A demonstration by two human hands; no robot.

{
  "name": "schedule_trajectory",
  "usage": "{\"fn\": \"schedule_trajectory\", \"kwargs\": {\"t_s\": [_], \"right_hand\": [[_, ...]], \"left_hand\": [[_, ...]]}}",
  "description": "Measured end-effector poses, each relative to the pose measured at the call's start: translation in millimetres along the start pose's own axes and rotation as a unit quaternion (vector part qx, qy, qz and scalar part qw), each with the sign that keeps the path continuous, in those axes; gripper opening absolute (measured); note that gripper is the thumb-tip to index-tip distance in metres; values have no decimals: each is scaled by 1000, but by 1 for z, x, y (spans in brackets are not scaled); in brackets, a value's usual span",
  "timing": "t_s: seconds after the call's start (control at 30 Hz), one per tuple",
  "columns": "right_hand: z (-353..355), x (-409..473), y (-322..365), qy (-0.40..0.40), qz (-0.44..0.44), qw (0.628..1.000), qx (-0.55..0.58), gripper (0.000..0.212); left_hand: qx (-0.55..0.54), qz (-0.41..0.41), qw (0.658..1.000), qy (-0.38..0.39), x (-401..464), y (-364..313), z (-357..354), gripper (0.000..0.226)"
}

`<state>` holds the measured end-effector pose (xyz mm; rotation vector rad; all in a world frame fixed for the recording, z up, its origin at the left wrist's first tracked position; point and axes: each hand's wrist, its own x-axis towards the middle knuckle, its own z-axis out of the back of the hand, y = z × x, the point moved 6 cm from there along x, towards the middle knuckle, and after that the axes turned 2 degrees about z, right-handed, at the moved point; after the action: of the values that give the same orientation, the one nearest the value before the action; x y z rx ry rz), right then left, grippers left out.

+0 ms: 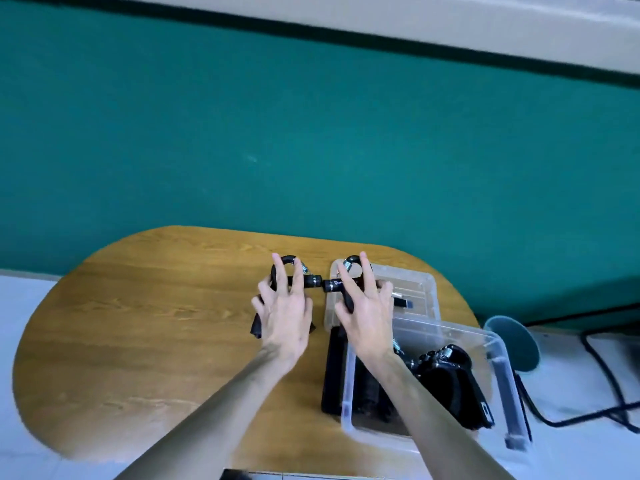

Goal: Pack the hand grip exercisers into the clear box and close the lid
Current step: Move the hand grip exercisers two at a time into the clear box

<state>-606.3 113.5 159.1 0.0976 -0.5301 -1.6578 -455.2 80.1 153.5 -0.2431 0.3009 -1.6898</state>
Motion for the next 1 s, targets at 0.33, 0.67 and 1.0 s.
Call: {"fn": "schedule_trajectory", "kwargs": {"t_s": [0.33, 0.67, 1.0], "right_hand": [[57, -73, -112, -36, -75, 997, -5, 74], [65, -128, -184, -25, -149, 988, -37, 77], [31, -140, -216, 54, -218, 974, -40, 73]], "left_hand": [[9, -66, 997, 36, -42, -117, -50, 66], [28, -89, 991, 95, -88, -170, -116, 63], [71, -68, 987, 130, -94, -165, -160, 64]]}}
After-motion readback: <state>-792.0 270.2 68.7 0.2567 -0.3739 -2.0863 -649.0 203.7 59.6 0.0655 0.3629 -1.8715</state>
